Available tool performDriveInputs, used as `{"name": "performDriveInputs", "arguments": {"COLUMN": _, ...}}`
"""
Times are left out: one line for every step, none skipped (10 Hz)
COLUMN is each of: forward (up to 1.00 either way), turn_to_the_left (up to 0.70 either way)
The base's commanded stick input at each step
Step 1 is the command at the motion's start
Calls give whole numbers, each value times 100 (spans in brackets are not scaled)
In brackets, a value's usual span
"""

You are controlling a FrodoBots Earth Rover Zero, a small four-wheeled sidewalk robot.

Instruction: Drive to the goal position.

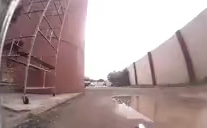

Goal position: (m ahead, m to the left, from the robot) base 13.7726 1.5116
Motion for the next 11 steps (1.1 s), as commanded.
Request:
{"name": "performDriveInputs", "arguments": {"forward": 100, "turn_to_the_left": 0}}
{"name": "performDriveInputs", "arguments": {"forward": 100, "turn_to_the_left": 0}}
{"name": "performDriveInputs", "arguments": {"forward": 100, "turn_to_the_left": 0}}
{"name": "performDriveInputs", "arguments": {"forward": 100, "turn_to_the_left": 0}}
{"name": "performDriveInputs", "arguments": {"forward": 100, "turn_to_the_left": 0}}
{"name": "performDriveInputs", "arguments": {"forward": 100, "turn_to_the_left": 0}}
{"name": "performDriveInputs", "arguments": {"forward": 100, "turn_to_the_left": 0}}
{"name": "performDriveInputs", "arguments": {"forward": 100, "turn_to_the_left": 0}}
{"name": "performDriveInputs", "arguments": {"forward": 100, "turn_to_the_left": 0}}
{"name": "performDriveInputs", "arguments": {"forward": 100, "turn_to_the_left": 0}}
{"name": "performDriveInputs", "arguments": {"forward": 100, "turn_to_the_left": 0}}
